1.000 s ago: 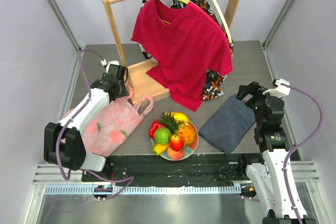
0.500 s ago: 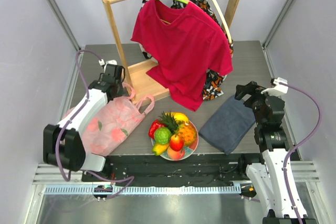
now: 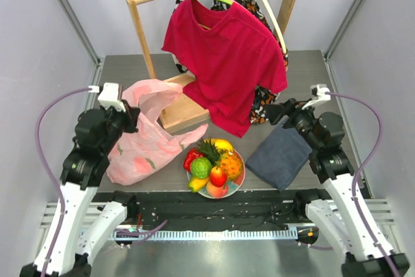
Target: Place the fruits into the plastic bag
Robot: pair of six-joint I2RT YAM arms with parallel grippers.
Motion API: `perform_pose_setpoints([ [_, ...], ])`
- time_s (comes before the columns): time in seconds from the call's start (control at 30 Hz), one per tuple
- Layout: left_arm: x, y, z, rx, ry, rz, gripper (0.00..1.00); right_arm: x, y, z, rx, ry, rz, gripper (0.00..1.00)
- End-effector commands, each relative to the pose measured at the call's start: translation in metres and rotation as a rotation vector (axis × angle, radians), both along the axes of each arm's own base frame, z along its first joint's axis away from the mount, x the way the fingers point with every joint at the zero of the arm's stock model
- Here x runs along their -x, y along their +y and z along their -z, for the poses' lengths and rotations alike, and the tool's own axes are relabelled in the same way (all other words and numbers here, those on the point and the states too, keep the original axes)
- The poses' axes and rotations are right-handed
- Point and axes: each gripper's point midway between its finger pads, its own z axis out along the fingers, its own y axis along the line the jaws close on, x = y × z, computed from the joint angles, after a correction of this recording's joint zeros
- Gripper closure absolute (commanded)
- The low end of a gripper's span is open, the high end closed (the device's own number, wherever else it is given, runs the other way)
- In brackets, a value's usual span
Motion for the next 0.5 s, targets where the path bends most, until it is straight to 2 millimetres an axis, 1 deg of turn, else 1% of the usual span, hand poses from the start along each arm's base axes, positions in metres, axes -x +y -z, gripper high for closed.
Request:
perform_pose_setpoints([
  [0.0, 0.025, -0.021, -0.027, -0.040, -0.145, 0.198, 1.00, 0.016, 0.057, -0.060, 0.002, -0.170, -0.168, 0.20],
  [0.03, 0.029, -0.027, -0.030, -0.033, -0.155, 0.237, 1.00, 0.020, 0.070, -0.061, 0.012, -0.173, -0.204, 0.20],
  [0.07, 0.032, -0.031, -0.032, -0.032, -0.166, 0.265, 1.00, 0.016, 0.081, -0.055, 0.032, -0.154, -0.211, 0.20],
  [0.1, 0.034, -0.034, -0.034, -0.028, -0.172, 0.289, 1.00, 0.031, 0.106, -0.062, 0.032, -0.170, -0.297, 0.20],
  [0.17, 0.040, -0.044, -0.036, -0.015, -0.172, 0.354, 1.00, 0.034, 0.129, -0.058, 0.074, -0.171, -0.343, 0.20],
  [0.2, 0.042, -0.047, -0.037, -0.011, -0.168, 0.375, 1.00, 0.049, 0.150, -0.063, 0.076, -0.187, -0.415, 0.19],
  [0.27, 0.045, -0.055, -0.037, 0.002, -0.154, 0.426, 1.00, 0.058, 0.168, -0.063, 0.122, -0.211, -0.461, 0.18],
  [0.3, 0.047, -0.057, -0.037, 0.007, -0.150, 0.437, 1.00, 0.054, 0.176, -0.059, 0.149, -0.203, -0.442, 0.18],
  [0.33, 0.047, -0.058, -0.038, 0.011, -0.147, 0.441, 1.00, 0.064, 0.189, -0.059, 0.161, -0.210, -0.481, 0.18],
  [0.4, 0.047, -0.059, -0.037, 0.012, -0.139, 0.446, 1.00, 0.064, 0.202, -0.051, 0.207, -0.204, -0.494, 0.17],
  [0.43, 0.048, -0.059, -0.037, 0.011, -0.138, 0.448, 1.00, 0.069, 0.209, -0.049, 0.217, -0.204, -0.507, 0.17],
  [0.47, 0.049, -0.060, -0.036, 0.013, -0.134, 0.458, 1.00, 0.069, 0.212, -0.049, 0.227, -0.212, -0.502, 0.17],
])
